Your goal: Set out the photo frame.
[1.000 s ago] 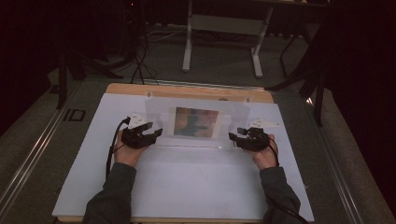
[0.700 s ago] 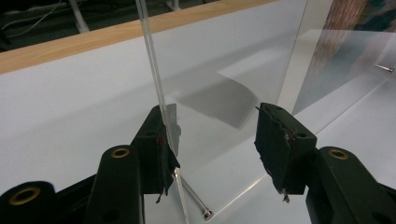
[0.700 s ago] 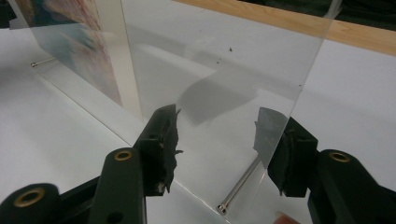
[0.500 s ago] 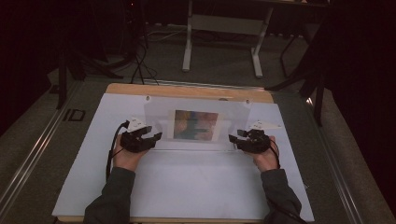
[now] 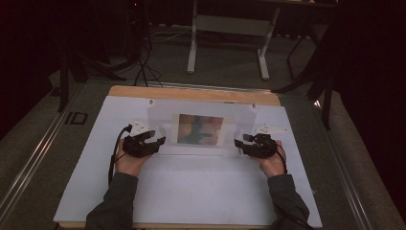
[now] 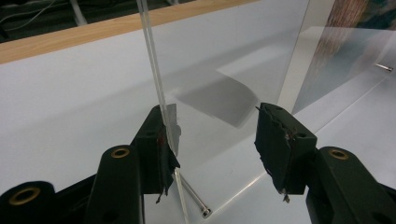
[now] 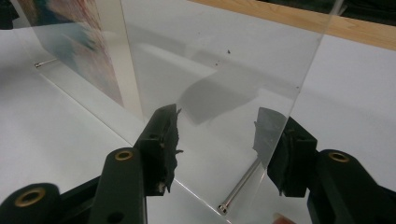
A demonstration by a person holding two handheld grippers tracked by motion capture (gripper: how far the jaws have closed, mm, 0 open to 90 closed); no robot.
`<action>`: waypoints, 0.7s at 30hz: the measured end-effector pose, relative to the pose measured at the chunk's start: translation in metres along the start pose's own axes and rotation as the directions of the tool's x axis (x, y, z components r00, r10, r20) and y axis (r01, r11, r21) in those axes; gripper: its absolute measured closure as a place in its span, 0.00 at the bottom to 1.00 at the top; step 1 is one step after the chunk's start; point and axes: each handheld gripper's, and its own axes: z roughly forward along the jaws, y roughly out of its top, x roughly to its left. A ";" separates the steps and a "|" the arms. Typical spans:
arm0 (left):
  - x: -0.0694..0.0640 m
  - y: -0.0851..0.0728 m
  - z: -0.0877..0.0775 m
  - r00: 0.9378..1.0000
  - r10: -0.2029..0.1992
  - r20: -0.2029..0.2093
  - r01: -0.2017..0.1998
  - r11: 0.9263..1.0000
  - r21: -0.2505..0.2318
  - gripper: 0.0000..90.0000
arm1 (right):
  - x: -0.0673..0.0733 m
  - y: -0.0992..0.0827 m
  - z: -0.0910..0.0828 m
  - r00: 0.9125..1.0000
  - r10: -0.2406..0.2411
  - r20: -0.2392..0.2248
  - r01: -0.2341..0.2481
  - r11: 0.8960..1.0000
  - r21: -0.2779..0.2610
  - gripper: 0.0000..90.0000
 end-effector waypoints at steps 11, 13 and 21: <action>0.002 -0.002 -0.001 1.000 -0.005 0.011 0.005 1.000 -0.003 0.54 | 0.003 -0.001 -0.001 1.000 -0.009 0.001 0.009 1.000 0.007 0.54; 0.002 -0.002 -0.001 1.000 -0.005 0.010 0.005 1.000 -0.001 0.54 | 0.004 -0.001 -0.001 1.000 -0.011 0.002 0.011 1.000 0.009 0.54; 0.005 -0.003 -0.003 1.000 -0.010 0.013 0.010 1.000 0.001 0.53 | 0.007 0.000 0.000 1.000 -0.014 -0.001 0.014 1.000 0.012 0.55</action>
